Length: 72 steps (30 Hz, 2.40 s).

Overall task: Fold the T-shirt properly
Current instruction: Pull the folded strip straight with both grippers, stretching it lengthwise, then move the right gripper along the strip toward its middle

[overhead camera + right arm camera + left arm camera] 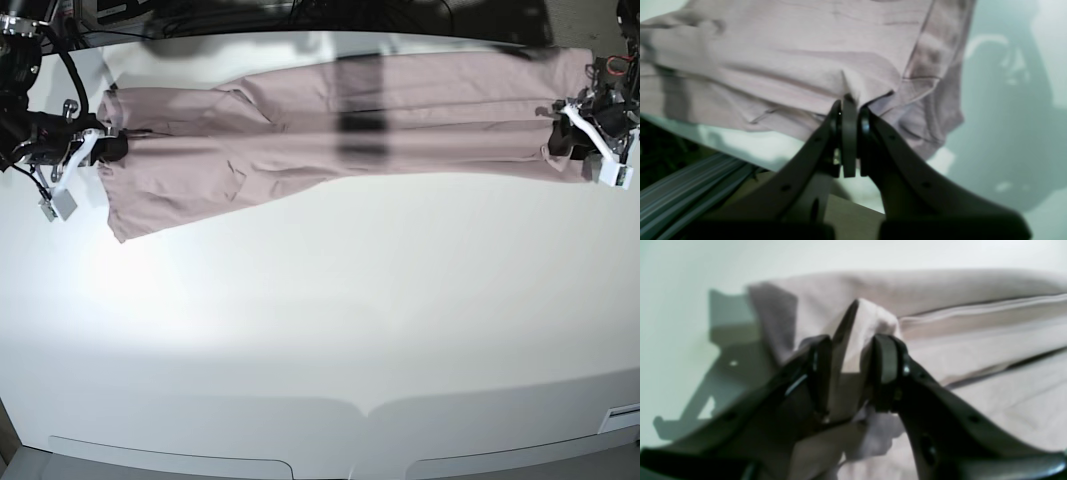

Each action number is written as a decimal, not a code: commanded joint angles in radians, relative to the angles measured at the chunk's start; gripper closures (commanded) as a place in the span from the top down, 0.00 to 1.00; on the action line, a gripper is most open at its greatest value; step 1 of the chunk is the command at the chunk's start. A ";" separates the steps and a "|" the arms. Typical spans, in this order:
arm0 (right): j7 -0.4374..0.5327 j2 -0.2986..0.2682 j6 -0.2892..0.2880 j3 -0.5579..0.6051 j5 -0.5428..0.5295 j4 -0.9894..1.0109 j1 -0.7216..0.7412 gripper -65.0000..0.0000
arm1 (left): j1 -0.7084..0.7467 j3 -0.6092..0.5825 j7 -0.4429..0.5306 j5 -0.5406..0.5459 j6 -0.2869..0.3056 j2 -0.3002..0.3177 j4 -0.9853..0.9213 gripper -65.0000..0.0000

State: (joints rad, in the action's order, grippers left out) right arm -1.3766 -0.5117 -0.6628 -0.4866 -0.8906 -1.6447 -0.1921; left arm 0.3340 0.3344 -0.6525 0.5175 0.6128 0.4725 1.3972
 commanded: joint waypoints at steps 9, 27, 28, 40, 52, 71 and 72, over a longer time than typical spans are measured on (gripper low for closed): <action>0.030 -0.014 -0.003 -0.011 -0.010 -0.016 0.009 0.45 | 0.018 0.006 -0.047 0.045 -0.018 0.111 0.002 0.49; 0.147 -0.013 -0.003 -0.010 -0.011 -0.016 0.009 0.45 | 0.050 0.151 -0.240 0.269 -0.019 0.243 0.126 0.51; 0.159 -0.011 -0.003 -0.010 -0.016 -0.016 0.010 0.45 | 0.063 0.151 -0.228 0.270 -0.019 0.242 0.122 0.53; 0.203 0.129 -0.035 -0.003 -0.138 -0.016 0.012 0.45 | 0.086 0.151 -0.179 0.383 0.078 0.237 -0.096 0.55; 0.203 0.137 -0.035 -0.003 -0.143 -0.016 0.012 0.45 | 0.079 0.151 -0.193 0.532 0.085 0.223 -0.274 0.55; 0.204 0.138 -0.035 -0.003 -0.229 -0.016 0.015 0.45 | 0.079 0.151 -0.213 0.539 0.085 0.078 -0.274 0.08; 0.203 0.138 -0.035 -0.003 -0.248 -0.016 0.014 0.45 | 0.079 0.151 -0.209 0.539 0.085 0.076 -0.274 0.00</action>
State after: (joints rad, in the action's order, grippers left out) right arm -1.1896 -0.3580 -0.6899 -0.4839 -1.1042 -1.6436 -0.1867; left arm 0.4046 0.4854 -0.8261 1.0908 0.7097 0.5339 1.1213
